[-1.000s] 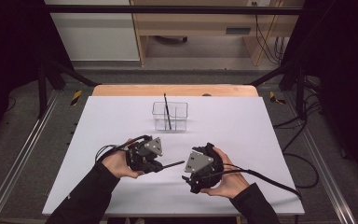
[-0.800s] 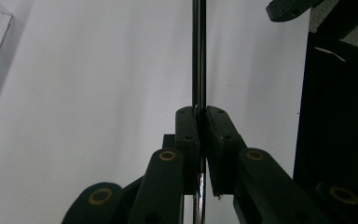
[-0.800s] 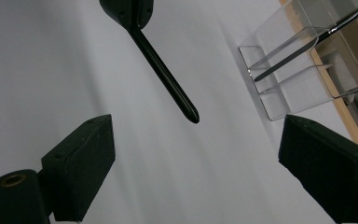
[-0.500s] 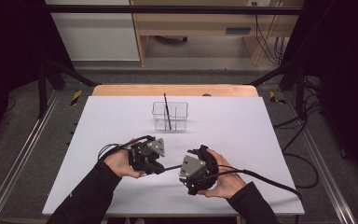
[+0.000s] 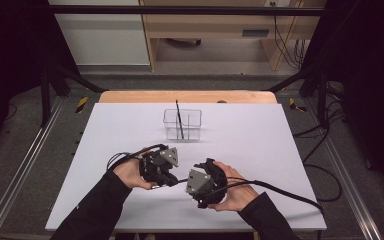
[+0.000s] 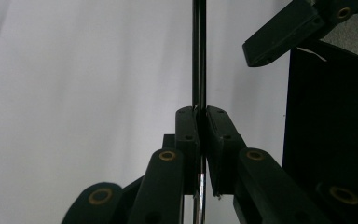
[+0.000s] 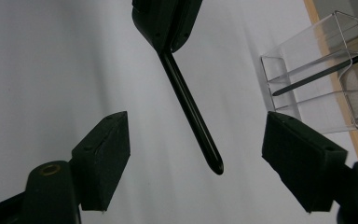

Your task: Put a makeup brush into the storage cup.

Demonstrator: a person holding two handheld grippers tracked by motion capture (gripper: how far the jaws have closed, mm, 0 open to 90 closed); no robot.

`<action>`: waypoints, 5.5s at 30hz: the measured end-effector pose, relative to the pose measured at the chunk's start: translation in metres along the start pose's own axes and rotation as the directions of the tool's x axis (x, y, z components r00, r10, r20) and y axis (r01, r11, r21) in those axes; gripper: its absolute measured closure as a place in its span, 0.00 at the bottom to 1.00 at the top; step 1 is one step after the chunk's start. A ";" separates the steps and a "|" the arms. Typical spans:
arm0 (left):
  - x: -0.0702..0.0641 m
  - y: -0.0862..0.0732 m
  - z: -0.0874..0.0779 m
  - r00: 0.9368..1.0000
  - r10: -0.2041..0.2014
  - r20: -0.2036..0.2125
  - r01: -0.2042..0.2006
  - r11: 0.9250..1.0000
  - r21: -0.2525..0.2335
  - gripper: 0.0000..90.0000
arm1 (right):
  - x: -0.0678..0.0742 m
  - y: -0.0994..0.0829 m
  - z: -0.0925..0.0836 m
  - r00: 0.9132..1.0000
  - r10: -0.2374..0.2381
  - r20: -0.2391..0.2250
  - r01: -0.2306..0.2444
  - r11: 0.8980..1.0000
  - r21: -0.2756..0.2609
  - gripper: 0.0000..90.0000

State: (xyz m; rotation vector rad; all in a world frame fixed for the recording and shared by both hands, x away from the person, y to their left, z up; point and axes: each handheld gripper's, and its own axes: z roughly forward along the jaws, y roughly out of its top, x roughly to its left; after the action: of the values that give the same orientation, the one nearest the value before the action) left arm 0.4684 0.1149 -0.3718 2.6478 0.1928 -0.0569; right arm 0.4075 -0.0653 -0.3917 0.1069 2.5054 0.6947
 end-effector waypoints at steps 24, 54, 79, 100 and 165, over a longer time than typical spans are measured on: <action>-0.005 0.007 0.005 1.000 0.008 0.016 -0.008 1.000 0.030 0.93 | 0.008 0.007 0.012 0.990 -0.137 -0.030 0.139 0.989 0.058 0.63; -0.007 0.007 0.010 0.999 0.006 0.035 -0.007 0.999 0.048 0.92 | 0.013 0.008 0.016 0.978 -0.197 -0.062 0.201 0.978 0.061 0.91; -0.001 -0.016 -0.007 0.998 -0.018 -0.058 0.014 0.997 -0.075 0.57 | 0.006 0.006 0.017 0.985 -0.106 -0.135 0.115 0.991 0.063 0.94; 0.000 -0.049 -0.021 0.978 -0.111 -0.179 0.069 0.971 -0.228 0.23 | -0.011 -0.019 0.009 0.993 0.034 -0.116 -0.026 0.998 0.064 0.94; -0.024 -0.076 0.021 0.831 -0.534 -0.158 0.301 0.670 -0.679 0.19 | -0.010 -0.075 0.006 0.831 0.543 -0.121 -0.556 0.795 -0.244 0.94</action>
State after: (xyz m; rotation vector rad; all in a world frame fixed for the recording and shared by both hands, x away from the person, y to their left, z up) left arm 0.4335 0.1684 -0.4239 1.8574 0.8088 0.2824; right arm 0.4240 -0.1297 -0.4291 0.7556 2.3928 1.2776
